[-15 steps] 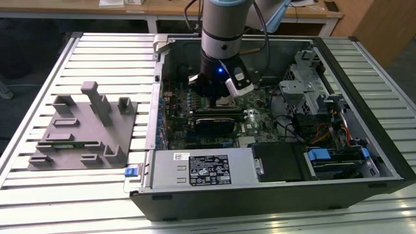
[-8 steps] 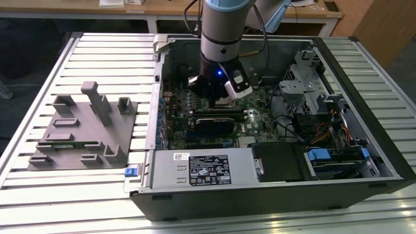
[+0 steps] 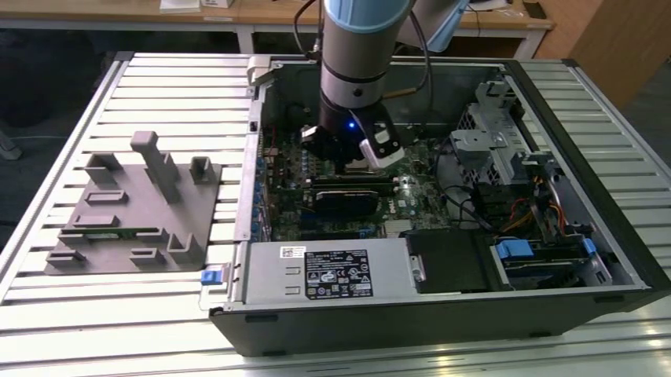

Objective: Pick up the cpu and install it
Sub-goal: 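Install the second cpu locking lever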

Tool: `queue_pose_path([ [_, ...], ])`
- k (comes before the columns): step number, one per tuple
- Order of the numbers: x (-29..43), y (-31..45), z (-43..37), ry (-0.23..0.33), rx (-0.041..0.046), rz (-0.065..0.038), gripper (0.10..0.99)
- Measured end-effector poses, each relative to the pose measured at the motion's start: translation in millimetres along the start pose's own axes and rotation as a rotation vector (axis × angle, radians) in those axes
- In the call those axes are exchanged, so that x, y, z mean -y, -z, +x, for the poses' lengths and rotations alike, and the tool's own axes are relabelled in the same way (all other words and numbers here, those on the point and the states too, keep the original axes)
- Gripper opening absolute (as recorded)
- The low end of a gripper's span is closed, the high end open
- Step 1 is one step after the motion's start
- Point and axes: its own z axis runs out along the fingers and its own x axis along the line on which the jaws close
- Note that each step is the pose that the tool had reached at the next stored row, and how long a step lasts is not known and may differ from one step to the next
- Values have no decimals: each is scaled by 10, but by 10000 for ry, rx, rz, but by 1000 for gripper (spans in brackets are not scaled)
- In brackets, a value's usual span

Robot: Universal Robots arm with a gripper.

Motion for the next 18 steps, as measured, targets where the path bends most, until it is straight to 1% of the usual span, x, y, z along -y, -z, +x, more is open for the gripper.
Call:
queue_pose_path([
  [4,40,0,17,3,-2,-232,118],
  [5,47,-12,24,5,-2,-369,118],
  [8,52,-40,44,8,-3,-501,118],
  [9,56,-67,58,9,-3,-552,118],
  [10,61,-99,65,10,-4,-585,118],
  [14,69,-150,70,12,-4,-685,118],
  [18,76,-192,80,13,-3,-723,118],
])
